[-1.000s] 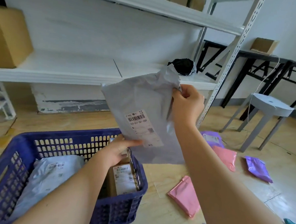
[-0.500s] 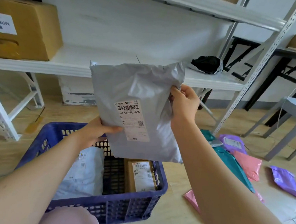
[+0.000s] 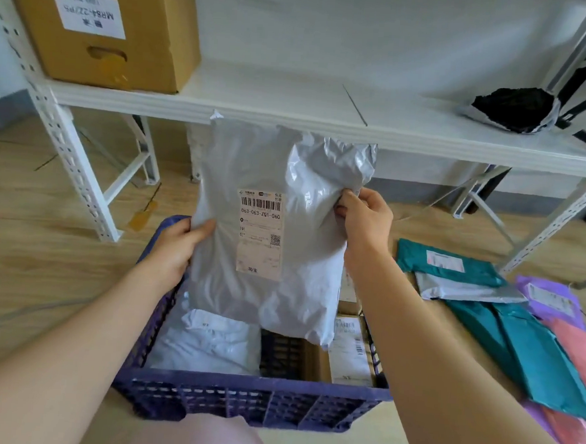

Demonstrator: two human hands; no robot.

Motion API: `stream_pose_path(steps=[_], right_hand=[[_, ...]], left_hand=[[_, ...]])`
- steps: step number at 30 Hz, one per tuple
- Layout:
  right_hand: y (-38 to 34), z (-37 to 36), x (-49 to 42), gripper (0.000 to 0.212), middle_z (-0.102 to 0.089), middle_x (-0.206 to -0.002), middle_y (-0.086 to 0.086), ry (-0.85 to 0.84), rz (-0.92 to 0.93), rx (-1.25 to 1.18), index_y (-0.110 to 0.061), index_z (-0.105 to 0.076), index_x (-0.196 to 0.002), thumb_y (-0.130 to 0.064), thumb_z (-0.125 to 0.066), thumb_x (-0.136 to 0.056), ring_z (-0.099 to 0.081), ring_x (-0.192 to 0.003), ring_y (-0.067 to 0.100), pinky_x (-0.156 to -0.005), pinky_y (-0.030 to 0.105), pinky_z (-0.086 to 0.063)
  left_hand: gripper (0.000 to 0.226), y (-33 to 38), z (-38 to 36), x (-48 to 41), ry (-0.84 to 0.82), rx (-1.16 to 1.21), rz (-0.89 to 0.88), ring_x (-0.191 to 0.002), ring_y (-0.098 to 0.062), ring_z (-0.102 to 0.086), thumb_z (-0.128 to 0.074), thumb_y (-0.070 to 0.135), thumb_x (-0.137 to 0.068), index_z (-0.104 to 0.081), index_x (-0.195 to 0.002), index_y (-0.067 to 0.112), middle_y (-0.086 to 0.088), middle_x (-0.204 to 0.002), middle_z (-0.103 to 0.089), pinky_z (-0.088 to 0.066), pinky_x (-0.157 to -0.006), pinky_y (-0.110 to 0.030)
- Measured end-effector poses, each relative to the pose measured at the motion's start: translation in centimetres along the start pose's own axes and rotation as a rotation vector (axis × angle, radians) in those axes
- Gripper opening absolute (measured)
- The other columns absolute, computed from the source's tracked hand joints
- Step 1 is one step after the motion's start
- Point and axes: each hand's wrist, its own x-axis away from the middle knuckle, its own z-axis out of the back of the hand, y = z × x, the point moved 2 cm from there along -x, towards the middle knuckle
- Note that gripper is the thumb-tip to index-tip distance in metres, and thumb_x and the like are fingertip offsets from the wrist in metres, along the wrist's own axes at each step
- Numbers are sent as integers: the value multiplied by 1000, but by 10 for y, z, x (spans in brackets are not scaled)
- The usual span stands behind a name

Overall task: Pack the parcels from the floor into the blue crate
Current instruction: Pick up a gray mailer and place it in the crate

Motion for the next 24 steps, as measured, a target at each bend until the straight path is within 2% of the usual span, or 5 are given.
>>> stream_pose_path(steps=[4,7,11,16,24], right_hand=[[37,-14,4,24,-61,-90,0,-99,-36,179,-18,-57,-111,-13,-57,-87,-55,-77,11,-63,20,-42],[83,-21,10,46,-55,-117,2,-256,-152,376,-22,-42,-135,-25,-56,-91,-54,-101,16,-87,31,-48],[140,-30,21,60,-47,-138,6,-405,-323,555,-27,-27,-145,-35,-53,-92,-50,-121,26,-102,46,-43],[174,-43,26,65,-50,-132,10,-506,-397,702,-29,-16,-149,-32,-51,-94,-54,-116,28,-91,34,-47],[207,-52,22,60,-47,-136,8,-618,-430,916,-28,-20,-148,-27,-47,-95,-52,-99,21,-80,28,-45]], left_hand=[[19,-16,33,-12,157,-78,28,-95,-26,-63,-71,29,-81,-63,-88,13,-13,-102,-66,-49,-90,-42],[33,-30,50,-17,237,-143,66,-107,-22,-54,-66,30,-86,-59,-100,1,-13,-109,-60,-42,-96,-37],[14,-55,66,-23,303,-272,127,-95,-17,-46,-56,21,-93,-54,-97,8,-8,-99,-53,-34,-82,-28],[34,-82,84,-32,424,-435,199,-77,-23,-41,-58,17,-89,-41,-62,6,-11,-68,-41,-26,-57,-30],[41,-92,70,-37,310,-1099,251,-121,-41,-47,-42,22,-97,-40,-129,-4,-26,-134,-48,-40,-92,-40]])
